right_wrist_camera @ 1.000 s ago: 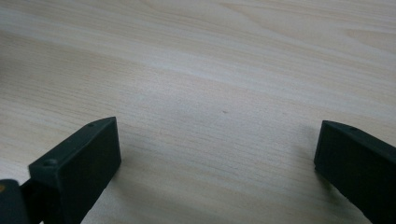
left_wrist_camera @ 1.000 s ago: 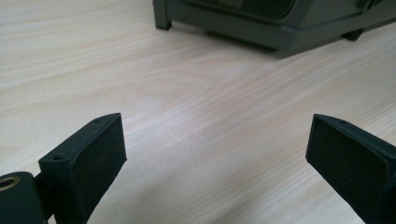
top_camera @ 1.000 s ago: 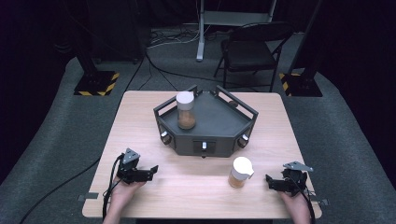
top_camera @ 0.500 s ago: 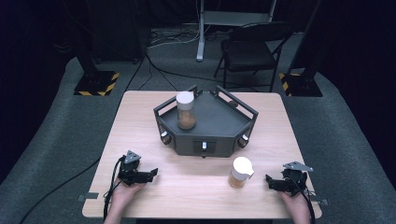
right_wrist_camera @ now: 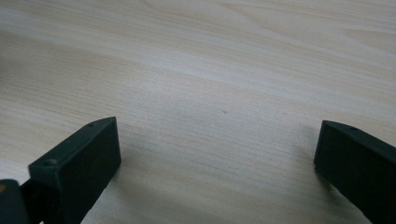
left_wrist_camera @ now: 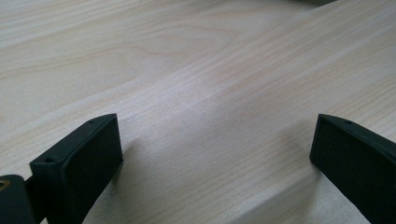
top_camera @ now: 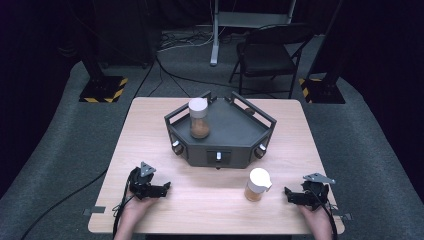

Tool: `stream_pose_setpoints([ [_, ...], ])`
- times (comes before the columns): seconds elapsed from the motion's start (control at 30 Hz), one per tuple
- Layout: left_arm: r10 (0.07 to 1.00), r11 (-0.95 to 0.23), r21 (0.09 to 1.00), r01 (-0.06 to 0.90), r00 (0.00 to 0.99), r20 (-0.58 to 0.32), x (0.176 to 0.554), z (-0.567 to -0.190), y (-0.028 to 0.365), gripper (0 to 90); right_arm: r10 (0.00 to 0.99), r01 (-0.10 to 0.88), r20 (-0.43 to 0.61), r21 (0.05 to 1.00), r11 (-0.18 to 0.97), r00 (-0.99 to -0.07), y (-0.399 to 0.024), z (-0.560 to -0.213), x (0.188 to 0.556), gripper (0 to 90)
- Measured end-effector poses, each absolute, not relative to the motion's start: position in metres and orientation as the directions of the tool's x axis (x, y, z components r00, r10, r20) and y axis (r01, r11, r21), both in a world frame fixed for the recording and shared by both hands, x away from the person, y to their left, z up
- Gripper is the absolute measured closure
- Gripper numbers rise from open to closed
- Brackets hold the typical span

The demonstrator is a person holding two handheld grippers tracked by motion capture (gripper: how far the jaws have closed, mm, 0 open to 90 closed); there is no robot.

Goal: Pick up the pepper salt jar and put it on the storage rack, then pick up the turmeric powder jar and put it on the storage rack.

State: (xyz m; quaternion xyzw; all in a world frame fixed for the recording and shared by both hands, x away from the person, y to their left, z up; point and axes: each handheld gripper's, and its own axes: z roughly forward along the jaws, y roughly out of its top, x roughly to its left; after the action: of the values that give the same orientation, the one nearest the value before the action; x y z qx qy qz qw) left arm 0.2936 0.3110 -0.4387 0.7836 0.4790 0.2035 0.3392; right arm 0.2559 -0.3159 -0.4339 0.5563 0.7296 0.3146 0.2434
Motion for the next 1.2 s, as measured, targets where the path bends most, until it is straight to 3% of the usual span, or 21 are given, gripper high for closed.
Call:
stream_pose_setpoints([
  [1.2, 0.892, -0.306, 0.726, 0.616, 0.452, -0.008, 0.2936, -0.4388, 0.3094, 1.1, 0.965, 0.653, 0.008, 0.738, 0.171, -0.262, -0.3203, -0.4344, 0.2522, 3.1],
])
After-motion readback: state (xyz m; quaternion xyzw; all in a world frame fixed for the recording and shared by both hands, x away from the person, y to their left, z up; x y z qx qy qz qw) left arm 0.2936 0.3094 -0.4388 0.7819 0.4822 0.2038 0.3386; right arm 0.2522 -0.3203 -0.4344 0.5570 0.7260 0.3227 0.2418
